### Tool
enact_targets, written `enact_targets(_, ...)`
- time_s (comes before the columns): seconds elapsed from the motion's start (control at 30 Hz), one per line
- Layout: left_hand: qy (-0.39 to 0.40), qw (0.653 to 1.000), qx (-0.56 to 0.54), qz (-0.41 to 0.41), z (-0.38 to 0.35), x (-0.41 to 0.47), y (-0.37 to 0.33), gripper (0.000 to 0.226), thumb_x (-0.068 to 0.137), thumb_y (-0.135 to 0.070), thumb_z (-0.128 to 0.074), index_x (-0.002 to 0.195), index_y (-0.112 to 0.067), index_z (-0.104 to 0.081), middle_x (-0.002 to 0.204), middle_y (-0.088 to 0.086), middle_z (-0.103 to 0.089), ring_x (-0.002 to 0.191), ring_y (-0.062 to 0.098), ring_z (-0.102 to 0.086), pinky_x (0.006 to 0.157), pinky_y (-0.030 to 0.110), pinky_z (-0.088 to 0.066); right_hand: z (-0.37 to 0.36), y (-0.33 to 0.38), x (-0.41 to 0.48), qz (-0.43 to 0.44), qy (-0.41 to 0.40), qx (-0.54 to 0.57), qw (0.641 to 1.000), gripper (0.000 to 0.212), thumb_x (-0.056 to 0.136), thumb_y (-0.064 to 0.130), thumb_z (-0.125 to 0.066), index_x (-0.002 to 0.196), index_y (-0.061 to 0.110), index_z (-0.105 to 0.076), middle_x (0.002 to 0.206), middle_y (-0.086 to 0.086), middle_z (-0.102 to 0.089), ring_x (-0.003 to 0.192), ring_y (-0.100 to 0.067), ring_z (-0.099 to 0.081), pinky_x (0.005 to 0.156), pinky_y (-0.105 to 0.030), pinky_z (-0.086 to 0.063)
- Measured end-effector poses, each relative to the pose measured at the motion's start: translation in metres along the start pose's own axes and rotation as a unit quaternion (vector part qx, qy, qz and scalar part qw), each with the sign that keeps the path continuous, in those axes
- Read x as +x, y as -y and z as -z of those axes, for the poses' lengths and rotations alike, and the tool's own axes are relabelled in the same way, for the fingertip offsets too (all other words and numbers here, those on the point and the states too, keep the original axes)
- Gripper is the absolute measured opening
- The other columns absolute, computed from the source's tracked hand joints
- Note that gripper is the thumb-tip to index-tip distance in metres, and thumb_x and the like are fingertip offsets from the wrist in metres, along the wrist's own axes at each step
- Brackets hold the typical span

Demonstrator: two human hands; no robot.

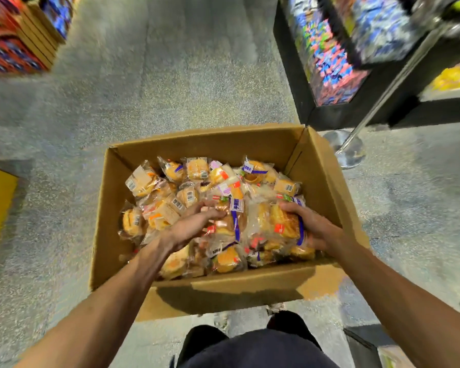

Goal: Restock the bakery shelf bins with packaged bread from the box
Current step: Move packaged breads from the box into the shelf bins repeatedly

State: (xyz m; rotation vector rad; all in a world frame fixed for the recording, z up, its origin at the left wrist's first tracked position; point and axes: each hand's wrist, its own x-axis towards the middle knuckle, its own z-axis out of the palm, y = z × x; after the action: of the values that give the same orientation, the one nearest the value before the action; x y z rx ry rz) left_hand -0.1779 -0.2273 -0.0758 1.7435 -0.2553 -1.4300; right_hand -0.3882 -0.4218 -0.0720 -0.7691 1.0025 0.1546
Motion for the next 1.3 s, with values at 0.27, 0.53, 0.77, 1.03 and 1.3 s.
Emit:
enact_targets(0.27, 0.118, 0.983, 0.042, -0.136, -0.023, -0.058, -0.072, 0.034, 0.09, -0.022, -0.071, 0.121, -0.021, -0.058, 0.107, 0.005, -0.074, 0.088, 0.021, -0.074, 0.07, 0.041, -0.061, -0.034, -0.009, -0.12, 0.161, -0.016, 0.06, 0.985, 0.069, 0.038, 0.045, -0.099, 0.098, 0.018, -0.081, 0.105, -0.012, -0.076, 0.089, -0.027, -0.075, 0.076, -0.041, -0.062)
enact_targets(0.53, 0.288, 0.923, 0.098, -0.236, -0.145, -0.136, -0.132, 0.069, 0.072, -0.023, -0.081, 0.134, -0.025, -0.052, 0.115, 0.003, -0.073, 0.102, 0.023, -0.072, 0.081, 0.042, -0.06, -0.002, -0.046, -0.27, 0.348, -0.184, 0.148, 0.907, 0.056, 0.077, 0.044, -0.073, 0.123, 0.012, -0.065, 0.11, -0.011, -0.074, 0.091, -0.023, -0.073, 0.072, -0.035, -0.06)
enact_targets(0.77, 0.399, 0.802, 0.215, -0.389, -0.295, -0.226, -0.133, 0.085, 0.054, -0.012, -0.094, 0.127, -0.03, -0.055, 0.115, 0.0, -0.072, 0.104, 0.014, -0.07, 0.084, 0.032, -0.058, 0.047, -0.128, -0.408, 0.463, -0.339, 0.198, 0.795, 0.1, 0.042, 0.049, -0.096, 0.124, 0.002, -0.065, 0.12, -0.018, -0.069, 0.108, -0.034, -0.066, 0.091, -0.045, -0.057)
enact_targets(1.03, 0.439, 0.724, 0.214, -0.488, -0.46, -0.348, -0.032, 0.091, 0.056, -0.004, -0.094, 0.127, -0.02, -0.039, 0.112, 0.011, -0.066, 0.094, 0.014, -0.068, 0.08, 0.022, -0.056, 0.092, -0.292, -0.555, 0.577, -0.473, 0.185, 0.64, 0.054, 0.064, 0.027, -0.082, 0.113, 0.01, -0.066, 0.099, -0.007, -0.072, 0.085, -0.016, -0.069, 0.085, -0.042, -0.057)
enact_targets(1.3, 0.512, 0.739, 0.213, -0.383, -0.576, -0.421, 0.085, 0.06, 0.058, -0.024, -0.092, 0.107, -0.031, -0.06, 0.102, 0.001, -0.076, 0.099, 0.02, -0.072, 0.09, 0.046, -0.056, 0.128, -0.459, -0.65, 0.521, -0.528, 0.295, 0.602, 0.061, 0.073, 0.028, -0.076, 0.127, 0.005, -0.059, 0.098, -0.011, -0.076, 0.085, -0.022, -0.074, 0.066, -0.032, -0.06)
